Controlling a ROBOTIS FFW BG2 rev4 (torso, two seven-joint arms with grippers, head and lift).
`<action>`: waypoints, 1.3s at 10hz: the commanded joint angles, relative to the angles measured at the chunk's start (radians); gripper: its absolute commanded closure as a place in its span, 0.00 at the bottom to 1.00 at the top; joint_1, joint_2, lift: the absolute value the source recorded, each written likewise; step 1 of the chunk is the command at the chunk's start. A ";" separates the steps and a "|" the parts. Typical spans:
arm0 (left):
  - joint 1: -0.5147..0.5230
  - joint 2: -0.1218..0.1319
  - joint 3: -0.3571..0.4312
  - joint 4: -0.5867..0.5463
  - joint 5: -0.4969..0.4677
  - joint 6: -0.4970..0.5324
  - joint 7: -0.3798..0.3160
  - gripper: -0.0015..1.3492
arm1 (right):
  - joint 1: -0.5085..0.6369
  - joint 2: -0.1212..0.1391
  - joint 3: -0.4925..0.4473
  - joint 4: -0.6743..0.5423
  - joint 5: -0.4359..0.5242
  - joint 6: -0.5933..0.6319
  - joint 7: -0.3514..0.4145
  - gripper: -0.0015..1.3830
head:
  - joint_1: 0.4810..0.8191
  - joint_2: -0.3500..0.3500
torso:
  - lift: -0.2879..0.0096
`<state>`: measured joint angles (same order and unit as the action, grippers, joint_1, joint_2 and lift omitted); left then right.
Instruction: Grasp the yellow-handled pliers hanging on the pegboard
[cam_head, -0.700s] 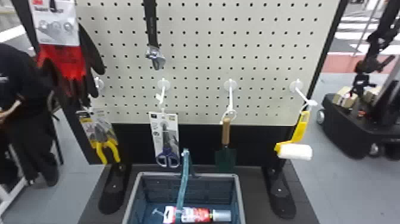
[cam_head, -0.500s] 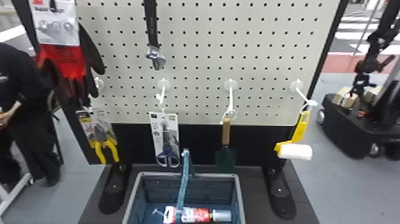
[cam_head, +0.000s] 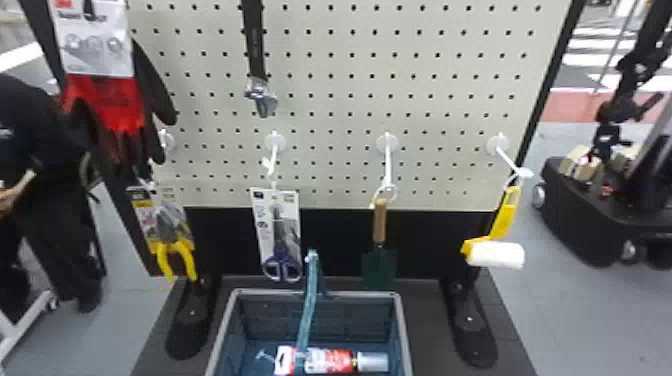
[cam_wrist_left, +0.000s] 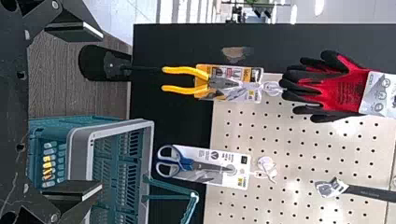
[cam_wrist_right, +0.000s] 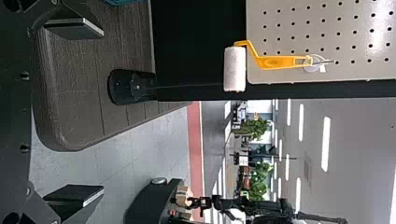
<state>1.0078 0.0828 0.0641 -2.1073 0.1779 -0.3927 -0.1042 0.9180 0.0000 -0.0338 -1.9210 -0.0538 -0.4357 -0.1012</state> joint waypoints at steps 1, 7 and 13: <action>-0.006 0.002 0.013 -0.007 0.000 0.000 -0.003 0.13 | 0.002 0.001 0.000 0.005 -0.001 0.000 0.000 0.09 | 0.20 0.50 | 0.63; -0.165 -0.017 0.181 -0.015 0.014 0.115 -0.241 0.14 | 0.000 0.001 0.000 0.013 0.003 0.006 0.000 0.09 | 0.20 0.50 | 0.63; -0.464 -0.023 0.376 0.059 -0.011 0.270 -0.463 0.14 | -0.005 0.001 0.002 0.020 0.005 0.008 0.000 0.09 | 0.20 0.50 | 0.63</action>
<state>0.5844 0.0504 0.4286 -2.0752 0.1603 -0.1386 -0.5615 0.9131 0.0000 -0.0324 -1.9010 -0.0492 -0.4280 -0.1010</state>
